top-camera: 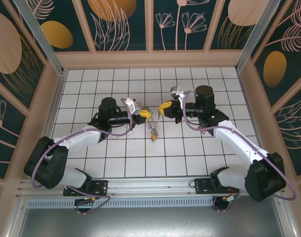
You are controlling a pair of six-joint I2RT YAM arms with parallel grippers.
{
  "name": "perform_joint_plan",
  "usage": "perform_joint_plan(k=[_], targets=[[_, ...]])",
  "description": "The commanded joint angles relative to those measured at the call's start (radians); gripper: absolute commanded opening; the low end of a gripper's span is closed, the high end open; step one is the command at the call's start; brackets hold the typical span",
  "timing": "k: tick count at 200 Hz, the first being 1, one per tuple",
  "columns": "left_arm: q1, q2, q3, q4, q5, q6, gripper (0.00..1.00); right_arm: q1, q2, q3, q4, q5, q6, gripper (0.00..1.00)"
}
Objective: Put the keys on the keyring
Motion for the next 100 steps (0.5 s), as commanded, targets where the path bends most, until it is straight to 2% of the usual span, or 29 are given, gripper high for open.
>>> perform_joint_plan(k=[1, 43, 100], targets=[[-0.008, -0.033, 0.009, 0.047, 0.027, -0.011, 0.0, 0.001, -0.01, -0.001, -0.031, -0.082, -0.012, 0.0], [-0.012, -0.044, 0.01, 0.057, 0.044, -0.023, 0.0, 0.004, 0.029, 0.004, -0.023, -0.117, -0.029, 0.0], [-0.016, -0.047, -0.005, 0.094, 0.012, -0.014, 0.0, 0.034, 0.035, -0.021, 0.04, -0.039, -0.087, 0.0]])
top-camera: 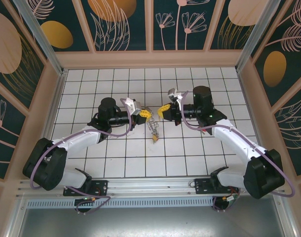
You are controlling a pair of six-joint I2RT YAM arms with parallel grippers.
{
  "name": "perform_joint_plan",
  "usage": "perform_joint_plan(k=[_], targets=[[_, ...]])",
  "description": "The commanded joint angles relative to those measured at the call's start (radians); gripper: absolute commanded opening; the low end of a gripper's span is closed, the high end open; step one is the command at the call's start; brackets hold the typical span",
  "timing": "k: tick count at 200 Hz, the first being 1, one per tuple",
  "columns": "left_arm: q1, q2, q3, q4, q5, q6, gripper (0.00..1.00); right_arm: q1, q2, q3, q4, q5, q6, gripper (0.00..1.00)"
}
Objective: Put the keys on the keyring
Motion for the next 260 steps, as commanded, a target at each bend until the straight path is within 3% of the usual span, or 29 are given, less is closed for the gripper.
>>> perform_joint_plan(k=[1, 39, 81, 126, 152, 215, 260], targets=[[-0.007, -0.029, -0.003, 0.083, 0.004, 0.001, 0.0, 0.02, 0.004, -0.02, 0.059, 0.005, -0.055, 0.0], [-0.017, -0.046, -0.023, 0.106, -0.06, 0.043, 0.0, 0.032, 0.029, -0.01, 0.092, 0.05, -0.079, 0.0], [-0.061, -0.126, -0.104, 0.13, -0.22, 0.249, 0.0, 0.021, 0.017, -0.031, 0.119, 0.074, -0.094, 0.0], [-0.082, -0.162, -0.125, 0.139, -0.328, 0.351, 0.0, 0.009, -0.004, -0.044, 0.125, 0.093, -0.097, 0.0], [-0.081, -0.146, -0.091, 0.105, -0.318, 0.294, 0.0, 0.014, -0.008, -0.04, 0.13, 0.079, -0.082, 0.0], [-0.081, -0.078, -0.042, 0.201, -0.265, -0.052, 0.0, 0.033, -0.01, -0.02, 0.114, 0.035, -0.082, 0.0], [-0.081, -0.061, -0.04, 0.211, -0.237, -0.107, 0.0, 0.038, -0.022, -0.024, 0.154, 0.02, -0.077, 0.0]])
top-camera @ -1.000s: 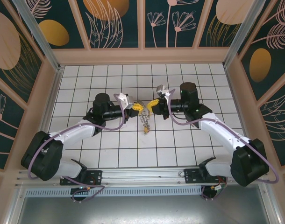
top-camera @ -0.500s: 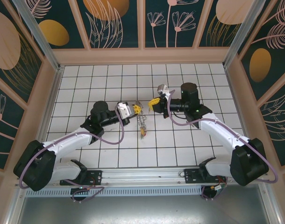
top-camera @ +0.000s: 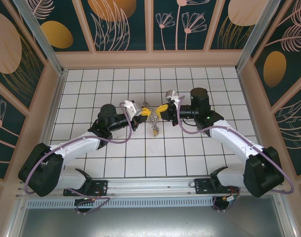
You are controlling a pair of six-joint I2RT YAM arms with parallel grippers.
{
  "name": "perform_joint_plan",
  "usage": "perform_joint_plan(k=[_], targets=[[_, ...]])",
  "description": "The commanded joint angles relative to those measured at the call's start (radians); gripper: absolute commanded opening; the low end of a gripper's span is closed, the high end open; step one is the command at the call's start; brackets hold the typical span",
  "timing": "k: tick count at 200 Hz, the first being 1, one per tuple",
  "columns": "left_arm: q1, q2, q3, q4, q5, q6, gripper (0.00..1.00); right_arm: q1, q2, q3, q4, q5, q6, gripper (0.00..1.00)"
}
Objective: Put the keys on the keyring
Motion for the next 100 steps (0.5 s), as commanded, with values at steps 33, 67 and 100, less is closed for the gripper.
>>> perform_joint_plan(k=[33, 67, 100], targets=[[-0.003, 0.024, 0.045, 0.092, 0.065, -0.103, 0.0, 0.02, -0.039, 0.004, 0.093, -0.034, 0.005, 0.0], [-0.002, 0.032, 0.052, 0.093, 0.073, -0.11, 0.0, 0.03, -0.016, 0.022, 0.088, -0.034, -0.001, 0.0], [-0.002, 0.036, 0.066, 0.085, 0.088, -0.11, 0.0, 0.039, 0.002, 0.029, 0.088, 0.008, -0.005, 0.0]])
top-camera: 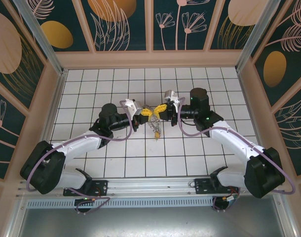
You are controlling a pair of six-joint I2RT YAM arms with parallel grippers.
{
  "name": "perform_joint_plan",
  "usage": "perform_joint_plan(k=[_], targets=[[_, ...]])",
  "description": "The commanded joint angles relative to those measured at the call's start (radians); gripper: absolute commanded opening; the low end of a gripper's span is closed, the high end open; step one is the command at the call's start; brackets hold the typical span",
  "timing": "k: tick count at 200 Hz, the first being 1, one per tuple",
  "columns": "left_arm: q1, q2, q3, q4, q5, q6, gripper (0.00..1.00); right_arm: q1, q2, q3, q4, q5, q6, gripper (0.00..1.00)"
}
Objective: Put the keys on the keyring
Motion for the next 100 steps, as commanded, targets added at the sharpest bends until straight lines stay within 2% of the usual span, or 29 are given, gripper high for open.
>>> perform_joint_plan(k=[1, 100], targets=[[-0.001, 0.004, 0.05, 0.07, 0.037, -0.018, 0.0, 0.012, 0.012, 0.029, 0.043, 0.009, -0.004, 0.0], [-0.002, 0.014, 0.063, 0.041, 0.058, -0.002, 0.0, 0.022, 0.004, 0.004, 0.132, 0.105, 0.029, 0.0]])
